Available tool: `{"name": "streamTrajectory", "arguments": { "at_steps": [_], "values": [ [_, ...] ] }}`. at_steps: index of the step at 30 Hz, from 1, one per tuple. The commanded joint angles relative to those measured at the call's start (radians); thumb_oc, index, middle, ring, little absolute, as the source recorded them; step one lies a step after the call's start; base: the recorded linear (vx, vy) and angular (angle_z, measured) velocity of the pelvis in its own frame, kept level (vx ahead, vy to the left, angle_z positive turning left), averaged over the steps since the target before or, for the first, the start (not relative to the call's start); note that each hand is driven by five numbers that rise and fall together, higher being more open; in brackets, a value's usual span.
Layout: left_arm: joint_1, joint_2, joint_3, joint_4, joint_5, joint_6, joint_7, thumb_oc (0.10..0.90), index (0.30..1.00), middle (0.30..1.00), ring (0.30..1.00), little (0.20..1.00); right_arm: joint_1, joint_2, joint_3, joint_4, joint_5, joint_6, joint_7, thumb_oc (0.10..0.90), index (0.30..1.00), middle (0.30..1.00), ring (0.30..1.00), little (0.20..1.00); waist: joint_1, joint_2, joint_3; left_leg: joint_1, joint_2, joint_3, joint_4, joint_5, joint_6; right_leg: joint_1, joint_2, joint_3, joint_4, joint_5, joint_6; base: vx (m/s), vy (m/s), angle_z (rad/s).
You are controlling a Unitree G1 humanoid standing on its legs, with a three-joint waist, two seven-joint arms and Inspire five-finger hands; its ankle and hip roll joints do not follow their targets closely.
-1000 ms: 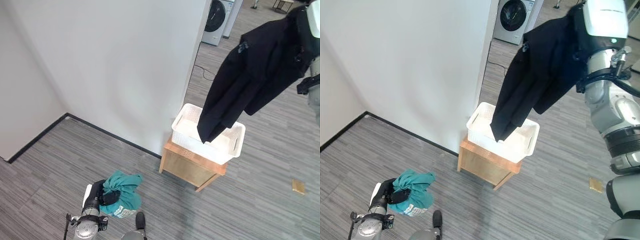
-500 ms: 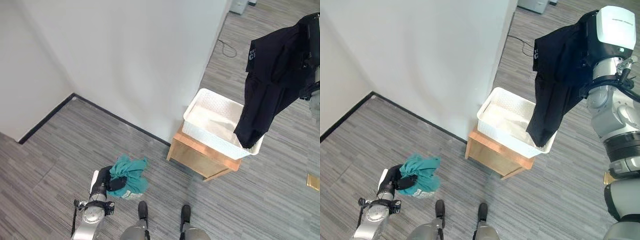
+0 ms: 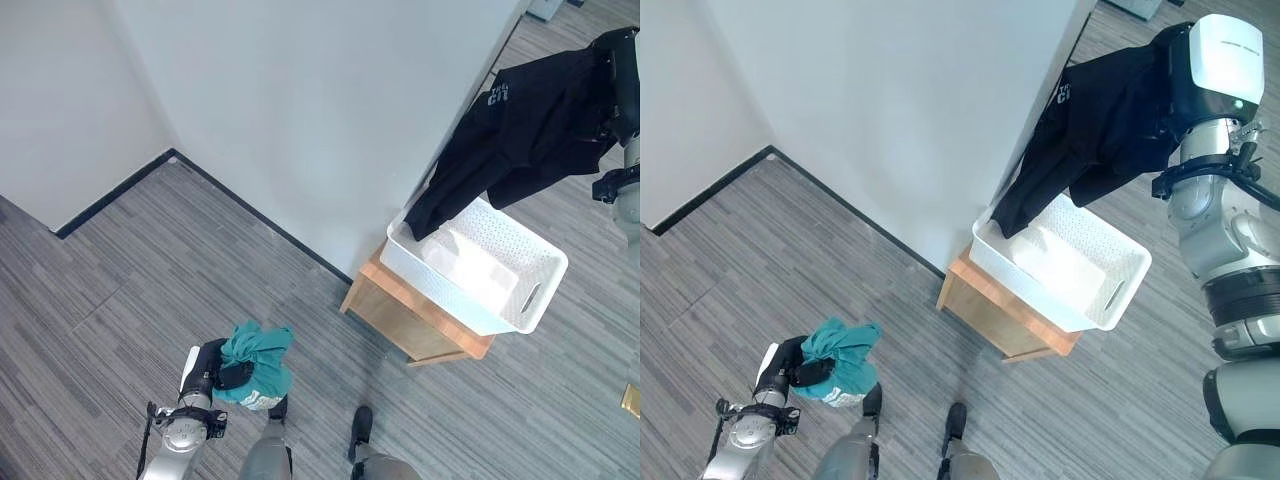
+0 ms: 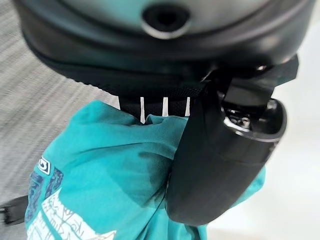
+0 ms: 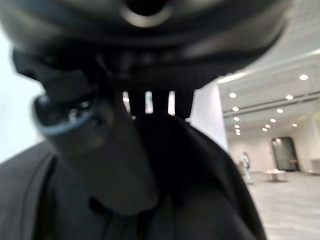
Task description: Pick up bed clothes into laundry basket.
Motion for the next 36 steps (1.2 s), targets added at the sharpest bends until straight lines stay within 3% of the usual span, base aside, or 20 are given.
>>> {"name": "streamTrajectory", "arguments": {
  "at_steps": [1,8,15,16,17,18,23,28,36],
  "values": [
    [-0.071,0.020,0.004,-0.075,-0.001,-0.081,0.033,0.400,0.300,0.300,0.300,0.300,-0.103,-0.064,-0.081,-0.106,-0.018,-0.001,-0.117,0.400,0.300,0.300,0.300,0.300,0.003,0.000,-0.023,0.121,0.103,0.065,0.006,-0.161,-0.106,-0.058,-0.035,-0.003,0.011,-0.177,0.023,0.01,-0.051,-0.18],
    [-0.083,0.024,-0.025,-0.070,-0.001,-0.085,0.031,0.400,0.300,0.300,0.300,0.300,-0.168,-0.033,0.001,-0.031,0.002,-0.019,-0.099,0.400,0.300,0.300,0.300,0.300,0.002,0.021,-0.014,0.116,0.103,0.079,0.006,-0.151,-0.110,-0.071,-0.032,0.007,0.011,-0.177,0.020,0.00,-0.012,-0.08],
    [-0.102,0.033,-0.044,-0.059,-0.022,-0.099,0.028,0.400,0.300,0.300,0.300,0.300,-0.152,0.015,0.016,0.108,0.144,-0.048,-0.055,0.400,0.300,0.300,0.300,0.300,0.003,0.029,0.010,0.070,0.110,0.077,0.006,-0.128,-0.126,-0.110,-0.030,0.000,0.011,-0.168,0.016,-0.01,-0.032,0.00],
    [-0.101,0.034,-0.045,-0.059,-0.024,-0.101,0.026,0.400,0.300,0.300,0.300,0.300,-0.149,0.015,0.017,0.132,0.151,-0.047,-0.052,0.420,0.331,0.331,0.331,0.331,0.004,0.030,0.012,0.065,0.111,0.076,0.006,-0.126,-0.127,-0.113,-0.031,-0.003,0.011,-0.169,0.015,0.00,0.000,0.00],
    [-0.101,0.034,-0.045,-0.059,-0.024,-0.101,0.026,0.400,0.300,0.300,0.300,0.300,-0.150,0.015,0.018,0.134,0.152,-0.048,-0.052,0.756,0.834,0.834,0.834,0.834,0.004,0.030,0.011,0.063,0.111,0.076,0.006,-0.126,-0.128,-0.114,-0.031,-0.003,0.011,-0.169,0.015,-0.02,-0.016,0.05],
    [-0.102,0.037,-0.047,-0.054,-0.021,-0.101,0.025,0.400,0.300,0.300,0.300,0.300,-0.159,0.020,0.033,0.202,0.168,-0.046,-0.039,0.800,0.900,0.900,0.900,0.900,0.006,0.033,0.017,0.054,0.115,0.076,0.006,-0.122,-0.131,-0.121,-0.030,-0.007,0.011,-0.170,0.014,-0.02,-0.018,0.03],
    [-0.097,0.034,-0.029,-0.040,-0.030,-0.095,0.035,0.400,0.300,0.300,0.300,0.300,-0.163,0.031,0.033,0.245,0.186,-0.038,-0.037,0.800,0.900,0.900,0.900,0.900,0.008,0.042,0.018,0.059,0.119,0.076,0.006,-0.120,-0.134,-0.113,-0.026,-0.007,0.011,-0.175,0.010,0.00,0.000,0.00],
    [-0.088,0.033,-0.006,-0.036,-0.019,-0.081,0.040,0.400,0.300,0.300,0.300,0.300,-0.173,0.023,0.037,0.229,0.159,-0.015,-0.030,0.800,0.900,0.900,0.900,0.900,0.000,0.048,-0.002,0.129,0.125,0.091,0.006,-0.143,-0.130,-0.045,-0.024,-0.002,0.011,-0.195,0.008,0.00,0.000,0.00],
    [-0.067,0.051,0.007,-0.081,-0.011,-0.066,0.016,0.400,0.300,0.300,0.300,0.300,-0.106,0.006,-0.017,0.228,0.161,0.001,-0.001,0.800,0.900,0.900,0.900,0.900,-0.022,0.026,-0.062,0.207,0.111,0.112,0.006,-0.186,-0.104,0.014,-0.040,0.009,0.011,-0.185,0.019,0.02,0.046,-0.01]
  ]
}}
